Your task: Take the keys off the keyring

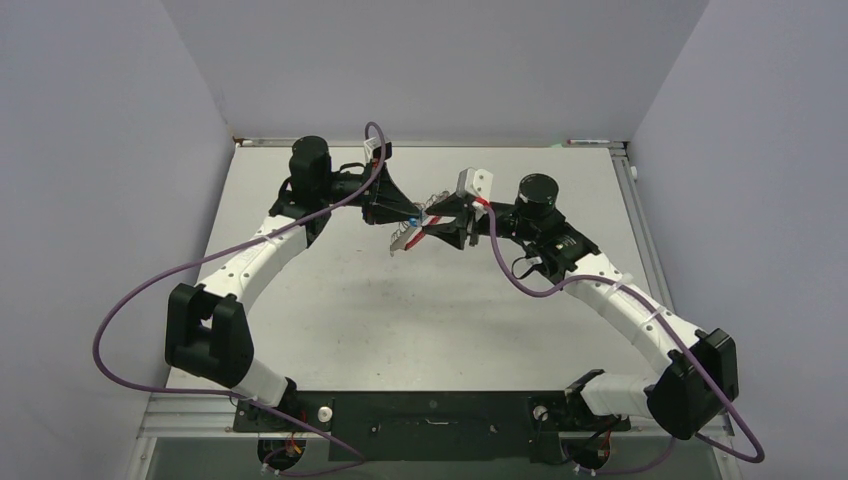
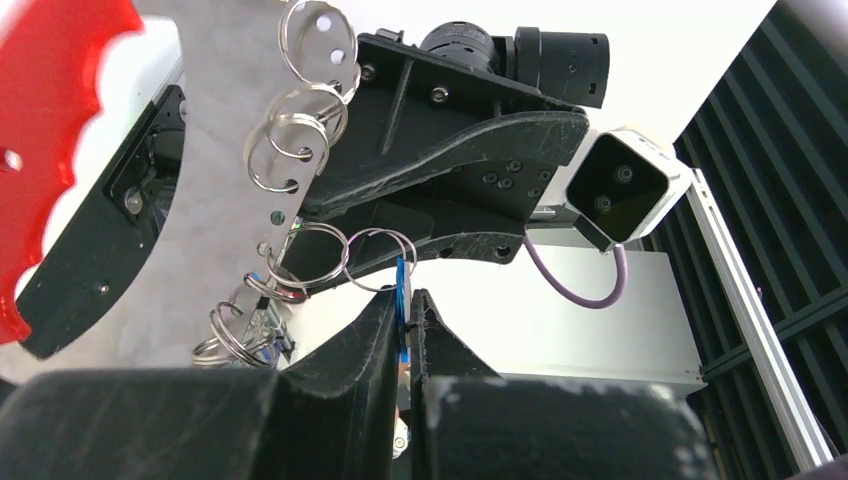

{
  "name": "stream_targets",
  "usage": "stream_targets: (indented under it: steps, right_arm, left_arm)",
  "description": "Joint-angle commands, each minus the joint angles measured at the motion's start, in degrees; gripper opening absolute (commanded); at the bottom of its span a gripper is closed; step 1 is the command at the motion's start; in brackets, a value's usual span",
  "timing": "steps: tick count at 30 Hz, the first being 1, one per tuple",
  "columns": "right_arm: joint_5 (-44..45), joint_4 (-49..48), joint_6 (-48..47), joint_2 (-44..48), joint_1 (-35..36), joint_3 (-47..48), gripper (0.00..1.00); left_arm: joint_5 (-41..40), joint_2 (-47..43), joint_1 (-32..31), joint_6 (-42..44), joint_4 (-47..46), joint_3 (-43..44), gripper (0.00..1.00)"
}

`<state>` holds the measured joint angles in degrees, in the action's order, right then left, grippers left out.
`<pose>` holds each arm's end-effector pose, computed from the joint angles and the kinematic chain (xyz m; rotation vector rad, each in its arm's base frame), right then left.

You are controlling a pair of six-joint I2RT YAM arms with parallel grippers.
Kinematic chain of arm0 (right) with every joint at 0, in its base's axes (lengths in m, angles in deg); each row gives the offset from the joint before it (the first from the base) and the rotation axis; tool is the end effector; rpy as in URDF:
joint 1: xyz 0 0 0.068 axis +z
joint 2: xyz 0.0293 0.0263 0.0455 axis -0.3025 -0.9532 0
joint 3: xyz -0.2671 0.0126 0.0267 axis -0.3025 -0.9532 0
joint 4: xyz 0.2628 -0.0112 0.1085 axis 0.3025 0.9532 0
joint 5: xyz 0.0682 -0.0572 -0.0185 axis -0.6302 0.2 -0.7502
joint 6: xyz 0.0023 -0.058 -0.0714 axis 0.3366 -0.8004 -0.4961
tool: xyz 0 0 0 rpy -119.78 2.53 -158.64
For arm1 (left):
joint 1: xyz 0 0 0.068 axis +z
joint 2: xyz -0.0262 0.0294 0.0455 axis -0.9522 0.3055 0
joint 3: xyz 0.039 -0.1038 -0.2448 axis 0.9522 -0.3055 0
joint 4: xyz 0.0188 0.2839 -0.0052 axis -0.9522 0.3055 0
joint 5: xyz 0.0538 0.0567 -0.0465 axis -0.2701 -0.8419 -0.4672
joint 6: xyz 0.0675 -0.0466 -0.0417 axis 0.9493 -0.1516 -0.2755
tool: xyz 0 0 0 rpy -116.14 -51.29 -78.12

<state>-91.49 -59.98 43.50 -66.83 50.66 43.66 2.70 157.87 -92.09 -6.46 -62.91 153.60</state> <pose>0.2549 0.2416 0.3513 -1.2447 1.1791 0.9736 0.3294 -0.2038 0.3415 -0.0239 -2.1751 2.1354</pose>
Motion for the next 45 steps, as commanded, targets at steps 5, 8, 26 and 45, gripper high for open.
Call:
stream_targets:
  steps: [5, 8, 26, 45]
  right_arm:
    - [-3.38, -2.75, 3.95, 1.59, -2.52, 4.47, 0.36]
    - [-2.39, -3.27, 4.71, 0.24, -2.65, 4.95, 0.35]
    - [-0.80, -5.15, 4.47, -2.21, -0.86, 4.59, 0.29]
    - [0.67, -15.16, 9.01, -0.40, -3.39, 2.14, 0.05]
  left_arm:
    - [1.04, 0.47, 0.02, 0.59, -2.39, 3.77, 0.00]
    - [0.96, 0.63, -0.07, 0.59, -2.39, 4.08, 0.00]
    - [0.78, 0.73, -0.24, 1.21, -1.43, 5.00, 0.00]
    - [-0.81, 0.08, 3.05, 4.31, 2.13, 3.54, 0.00]
